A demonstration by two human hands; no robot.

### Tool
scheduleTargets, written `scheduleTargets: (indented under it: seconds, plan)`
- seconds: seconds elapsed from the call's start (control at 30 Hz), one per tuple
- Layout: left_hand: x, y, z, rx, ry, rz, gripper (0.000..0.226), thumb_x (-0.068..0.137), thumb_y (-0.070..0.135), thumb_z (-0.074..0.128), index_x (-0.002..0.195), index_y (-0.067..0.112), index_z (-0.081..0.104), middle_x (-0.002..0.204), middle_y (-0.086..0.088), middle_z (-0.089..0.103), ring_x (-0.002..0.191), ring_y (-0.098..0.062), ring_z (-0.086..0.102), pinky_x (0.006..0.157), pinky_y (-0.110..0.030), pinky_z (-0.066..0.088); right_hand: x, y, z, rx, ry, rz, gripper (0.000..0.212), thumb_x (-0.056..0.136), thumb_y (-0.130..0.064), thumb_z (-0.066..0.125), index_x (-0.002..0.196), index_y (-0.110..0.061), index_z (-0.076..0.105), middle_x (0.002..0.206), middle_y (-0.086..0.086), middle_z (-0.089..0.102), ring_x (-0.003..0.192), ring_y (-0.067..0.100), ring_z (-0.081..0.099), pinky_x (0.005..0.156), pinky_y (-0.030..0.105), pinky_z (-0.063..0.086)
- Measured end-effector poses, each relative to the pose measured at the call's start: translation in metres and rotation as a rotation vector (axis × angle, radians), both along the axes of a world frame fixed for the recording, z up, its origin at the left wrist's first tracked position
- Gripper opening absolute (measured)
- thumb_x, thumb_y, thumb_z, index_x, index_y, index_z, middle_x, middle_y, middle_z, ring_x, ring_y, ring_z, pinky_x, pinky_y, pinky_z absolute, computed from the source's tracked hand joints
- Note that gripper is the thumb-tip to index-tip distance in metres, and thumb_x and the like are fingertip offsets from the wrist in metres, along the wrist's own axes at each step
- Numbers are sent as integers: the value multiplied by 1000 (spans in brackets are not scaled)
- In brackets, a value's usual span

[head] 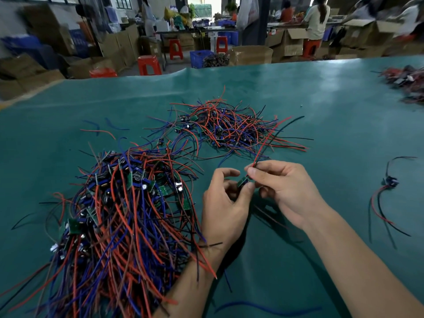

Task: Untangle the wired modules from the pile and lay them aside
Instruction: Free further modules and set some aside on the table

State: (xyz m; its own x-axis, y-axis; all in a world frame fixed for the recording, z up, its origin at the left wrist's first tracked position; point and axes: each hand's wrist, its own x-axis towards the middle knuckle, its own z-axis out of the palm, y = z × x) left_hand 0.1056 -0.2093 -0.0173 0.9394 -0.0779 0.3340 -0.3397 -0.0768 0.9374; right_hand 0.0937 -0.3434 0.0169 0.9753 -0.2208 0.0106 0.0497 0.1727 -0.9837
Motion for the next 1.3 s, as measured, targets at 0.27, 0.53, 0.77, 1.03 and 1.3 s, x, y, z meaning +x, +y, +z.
scheduleTargets:
  seconds: [0.27, 0.53, 0.77, 1.03, 1.3]
  plan:
    - [3, 1, -1, 72, -42, -52, 8, 94, 7, 66, 93, 10, 74, 72, 11, 67, 64, 6, 56, 64, -17, 45, 0, -2, 1, 51, -24, -40, 16, 62, -24, 84, 72, -14, 76, 83, 12, 72, 70, 16, 68, 58, 23, 54]
    - [6, 1, -4, 156, -64, -65, 19, 95, 16, 67, 78, 14, 73, 58, 21, 60, 56, 6, 52, 58, -15, 38, -3, -3, 8, -29, -58, -140, 11, 69, -10, 85, 65, -14, 76, 68, 5, 70, 55, 15, 60, 52, 23, 51]
    - [5, 2, -5, 145, -60, -48, 21, 96, 19, 66, 77, 16, 72, 52, 22, 54, 51, 5, 49, 54, -12, 35, -16, -53, 27, 193, -158, -516, 21, 85, -3, 76, 70, -16, 70, 64, -4, 72, 49, 8, 60, 51, 18, 46]
    - [7, 2, -4, 3, -87, 71, 10, 89, 29, 72, 82, 24, 78, 72, 3, 64, 70, -14, 61, 67, -37, 50, -35, -22, 35, 50, 19, 26, 14, 60, -26, 82, 73, -20, 80, 87, 9, 77, 73, 15, 72, 69, 25, 60]
    - [3, 3, 2, -36, -89, 113, 21, 87, 41, 65, 87, 26, 80, 79, 1, 47, 75, -6, 51, 69, -28, 46, -39, 20, 13, 246, 154, 286, 15, 70, -21, 80, 83, -13, 80, 91, 8, 73, 78, 17, 69, 73, 29, 60]
